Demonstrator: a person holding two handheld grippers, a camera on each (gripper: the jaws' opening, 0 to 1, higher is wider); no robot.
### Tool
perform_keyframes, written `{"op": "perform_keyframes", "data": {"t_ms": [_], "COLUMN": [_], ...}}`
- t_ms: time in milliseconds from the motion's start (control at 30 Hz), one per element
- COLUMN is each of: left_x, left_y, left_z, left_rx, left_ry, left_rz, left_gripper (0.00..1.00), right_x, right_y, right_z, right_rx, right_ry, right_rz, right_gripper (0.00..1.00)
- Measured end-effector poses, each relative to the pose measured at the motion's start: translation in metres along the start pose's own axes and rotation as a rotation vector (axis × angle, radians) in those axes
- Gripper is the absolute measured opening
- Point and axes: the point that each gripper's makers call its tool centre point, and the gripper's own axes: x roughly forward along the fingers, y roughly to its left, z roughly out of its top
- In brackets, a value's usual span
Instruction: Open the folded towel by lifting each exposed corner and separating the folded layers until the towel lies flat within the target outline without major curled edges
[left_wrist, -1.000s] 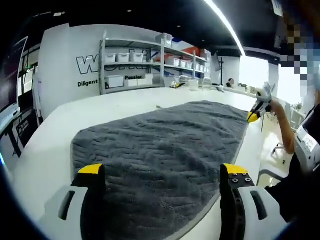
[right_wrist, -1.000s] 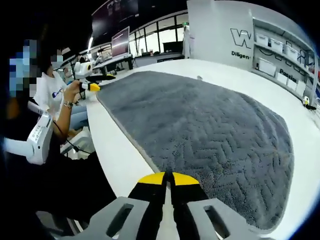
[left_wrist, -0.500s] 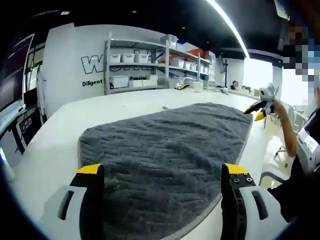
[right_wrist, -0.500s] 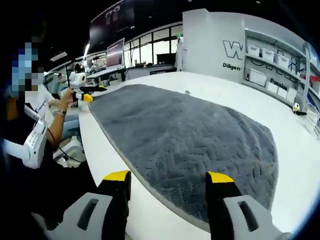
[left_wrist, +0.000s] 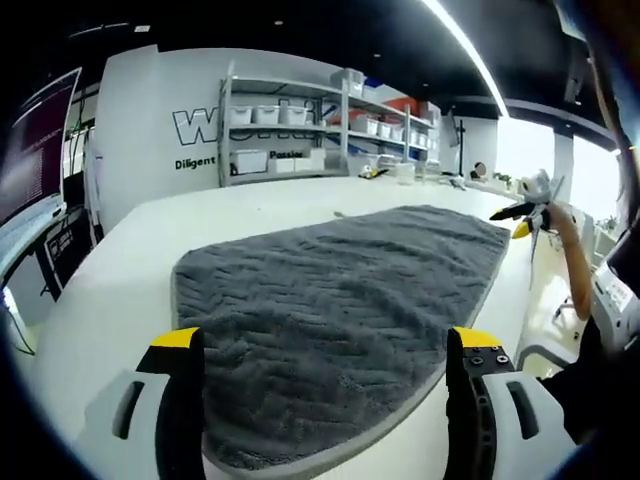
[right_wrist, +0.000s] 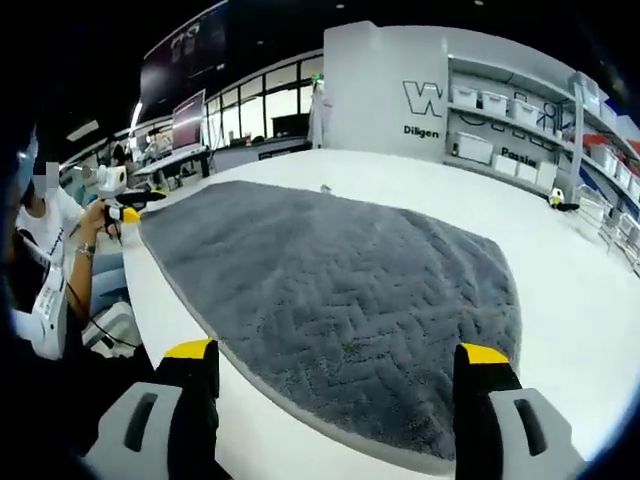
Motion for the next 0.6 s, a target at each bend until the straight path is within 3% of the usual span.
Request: {"op": "perform_keyframes", "data": {"t_ms": [233,333,600], "left_x": [-0.0024,-0.0042,-0.0063], "left_y": [0.0019,0.0034,0.0062], "left_z": [-0.0071,-0.0033,-0.0059], "left_rx": [0.0,-0.03,-0.021], "left_ry": [0.027,0.0,0.006], "left_rz": [0.007,0.003,0.016], "left_gripper": [0.99,0.99,0.99], "right_x": [-0.0054,-0.0056,-0.0083], "right_y": [-0.0099,-0.0098,-0.012], "right_z": [0.0,0.0,0.0039], "right_rx": [0.044,0.047,0.044], "right_ry": [-0.012,-0.014,-0.025], "right_rz": [-0.036,-0.038,-0.053], "right_gripper": [0.99,0.99,0.99]}}
